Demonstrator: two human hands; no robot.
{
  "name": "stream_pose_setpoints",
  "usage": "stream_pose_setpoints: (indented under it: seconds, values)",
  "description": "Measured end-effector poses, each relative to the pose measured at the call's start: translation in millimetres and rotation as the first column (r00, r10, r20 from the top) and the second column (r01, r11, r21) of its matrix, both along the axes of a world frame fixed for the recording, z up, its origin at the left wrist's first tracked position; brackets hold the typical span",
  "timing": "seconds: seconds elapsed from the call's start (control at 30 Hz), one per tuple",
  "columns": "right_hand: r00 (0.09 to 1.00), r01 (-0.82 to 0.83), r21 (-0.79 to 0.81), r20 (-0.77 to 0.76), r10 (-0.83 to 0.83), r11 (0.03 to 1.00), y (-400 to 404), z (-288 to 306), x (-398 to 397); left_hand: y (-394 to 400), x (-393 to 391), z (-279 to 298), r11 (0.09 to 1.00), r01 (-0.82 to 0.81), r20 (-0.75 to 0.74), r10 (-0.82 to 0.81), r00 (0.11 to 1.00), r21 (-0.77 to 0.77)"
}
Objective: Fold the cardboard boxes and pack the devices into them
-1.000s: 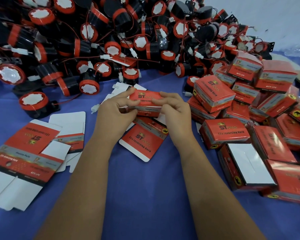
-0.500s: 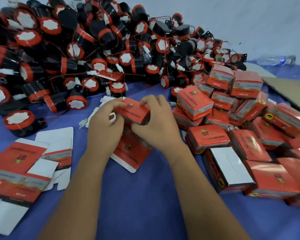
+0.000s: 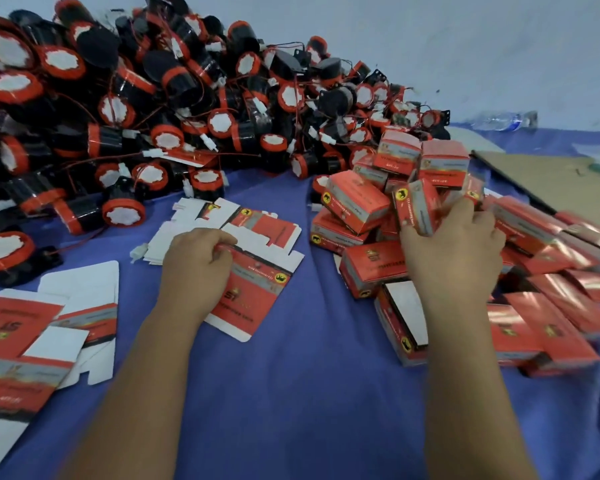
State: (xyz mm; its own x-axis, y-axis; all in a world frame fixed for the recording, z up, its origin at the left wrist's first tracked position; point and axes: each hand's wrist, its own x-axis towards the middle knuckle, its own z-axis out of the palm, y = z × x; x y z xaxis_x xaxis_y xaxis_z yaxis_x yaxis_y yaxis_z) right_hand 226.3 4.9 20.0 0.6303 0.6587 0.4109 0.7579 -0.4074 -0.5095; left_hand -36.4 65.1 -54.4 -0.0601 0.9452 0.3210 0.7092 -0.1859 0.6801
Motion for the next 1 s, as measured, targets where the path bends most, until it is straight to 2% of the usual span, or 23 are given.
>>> stream_pose_setpoints:
  seconds: [0.07, 0.13, 0.2, 0.23, 0.27, 0.33, 0.37, 0.43, 0.5, 0.67, 0.73, 0.77, 0.83, 0.9, 1.0]
  values:
    - [0.999, 0.034, 0.001, 0.038, -0.034, 0.999, 1.5, 3.4, -7.9, -1.6, 0.9, 1.1, 1.0, -0.006, -0.034, 0.006, 0.999, -0.007]
    - [0.996, 0.021, 0.145, 0.084, -0.034, 0.989, 2.7, 9.3, -27.1, -1.7, 1.4, 1.2, 1.0, -0.019, -0.062, 0.019, 0.998, 0.004]
    - [0.983, -0.136, 0.347, 0.166, 0.081, 0.928, 8.6, 12.8, -56.4, 0.1, -0.5, 0.9, 0.999, -0.052, -0.111, 0.052, 0.992, 0.007]
    - [0.959, -0.266, 0.393, 0.202, 0.2, 0.88, 14.0, 12.2, -72.7, 1.3, -1.4, 1.1, 0.997, -0.074, -0.152, 0.072, 0.986, -0.007]
    - [0.911, -0.411, 0.365, 0.191, 0.365, 0.835, 19.9, 9.2, -89.9, 2.0, -2.0, 0.8, 0.995, -0.097, -0.199, 0.089, 0.976, -0.028]
    - [0.769, -0.636, 0.162, 0.039, 0.639, 0.755, 33.3, -7.7, -121.2, 2.2, -1.9, -0.3, 0.991, -0.126, -0.26, 0.108, 0.959, -0.054]
    - [0.735, -0.678, 0.023, -0.016, 0.678, 0.735, 40.7, -20.6, -131.6, 2.1, -1.4, -1.3, 0.99, -0.128, -0.267, 0.11, 0.957, -0.051]
    - [0.745, -0.641, -0.268, 0.008, 0.667, 0.72, 54.4, -49.3, -142.4, 2.1, -0.8, -2.7, 0.988, -0.144, -0.284, 0.125, 0.951, -0.047]
    - [0.752, -0.602, -0.387, 0.02, 0.659, 0.699, 62.3, -68.0, -143.3, 2.6, -1.0, -3.8, 0.981, -0.183, -0.314, 0.154, 0.937, -0.065]
    - [0.8, -0.562, -0.277, 0.057, 0.597, 0.779, 69.0, -73.6, -138.3, 3.3, -4.9, -3.5, 0.966, -0.254, -0.28, 0.234, 0.931, -0.04]
    - [0.785, -0.614, -0.188, -0.045, 0.618, 0.767, 67.1, -70.4, -132.5, 1.4, -7.5, -2.9, 0.95, -0.308, -0.286, 0.28, 0.917, -0.058]
    - [0.759, -0.649, -0.096, -0.153, 0.633, 0.754, 65.7, -68.1, -128.8, 0.3, -8.8, -2.8, 0.939, -0.337, -0.296, 0.303, 0.906, -0.07]
    - [0.636, -0.662, 0.123, -0.43, 0.641, 0.739, 65.7, -62.0, -120.7, -1.9, -10.7, -1.7, 0.919, -0.383, -0.327, 0.335, 0.884, -0.095]
    - [0.449, -0.617, 0.277, -0.646, 0.618, 0.737, 65.6, -56.7, -111.8, -2.8, -10.7, -1.2, 0.911, -0.399, -0.356, 0.34, 0.87, -0.103]
    - [0.19, -0.58, 0.405, -0.776, 0.601, 0.707, 62.5, -52.8, -104.1, -3.6, -9.3, 1.0, 0.909, -0.408, -0.319, 0.361, 0.876, -0.09]
